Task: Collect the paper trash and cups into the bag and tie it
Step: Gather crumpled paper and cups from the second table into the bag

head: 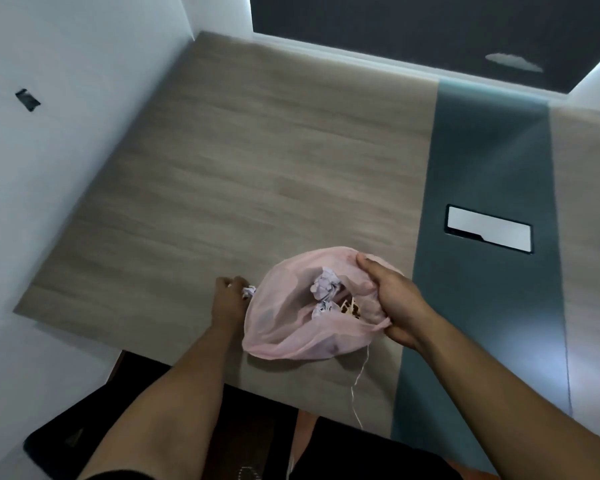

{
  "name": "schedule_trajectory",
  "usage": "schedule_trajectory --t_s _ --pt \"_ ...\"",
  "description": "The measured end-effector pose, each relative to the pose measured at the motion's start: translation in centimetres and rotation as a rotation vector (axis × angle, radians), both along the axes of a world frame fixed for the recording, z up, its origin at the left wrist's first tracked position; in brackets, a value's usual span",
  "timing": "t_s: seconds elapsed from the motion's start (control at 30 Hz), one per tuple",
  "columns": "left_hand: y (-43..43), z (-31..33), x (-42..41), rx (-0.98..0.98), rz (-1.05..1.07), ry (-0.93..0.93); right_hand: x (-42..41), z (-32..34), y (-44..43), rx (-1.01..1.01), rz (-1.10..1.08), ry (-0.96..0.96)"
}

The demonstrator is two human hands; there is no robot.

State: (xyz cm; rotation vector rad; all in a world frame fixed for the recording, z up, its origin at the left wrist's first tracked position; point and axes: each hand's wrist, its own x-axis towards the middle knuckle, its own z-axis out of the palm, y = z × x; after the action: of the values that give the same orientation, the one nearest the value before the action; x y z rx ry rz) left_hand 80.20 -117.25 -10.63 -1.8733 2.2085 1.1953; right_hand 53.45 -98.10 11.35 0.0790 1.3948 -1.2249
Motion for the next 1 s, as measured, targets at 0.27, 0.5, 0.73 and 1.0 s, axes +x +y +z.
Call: schedule_trajectory --t_s 0.27,0.5,0.73,1.0 --pt "2.3 9.6 -3.7 0.204 0.628 0.699 0.8 0.6 0.0 -0.023 -0.035 0.004" --pt "8.9 15.9 -6.4 0.618 -0.017 0.78 2.3 2.1 -0.9 -0.029 -0.005 0.019" --pt "11.4 13.0 -9.2 0.291 0.077 0.394 3.0 0.7 -0.4 -0.045 0.069 -0.028" --pt "11.5 15.5 -3.3 0.052 0.1 0.373 3.6 3.2 0.5 -0.122 0.107 -0.046"
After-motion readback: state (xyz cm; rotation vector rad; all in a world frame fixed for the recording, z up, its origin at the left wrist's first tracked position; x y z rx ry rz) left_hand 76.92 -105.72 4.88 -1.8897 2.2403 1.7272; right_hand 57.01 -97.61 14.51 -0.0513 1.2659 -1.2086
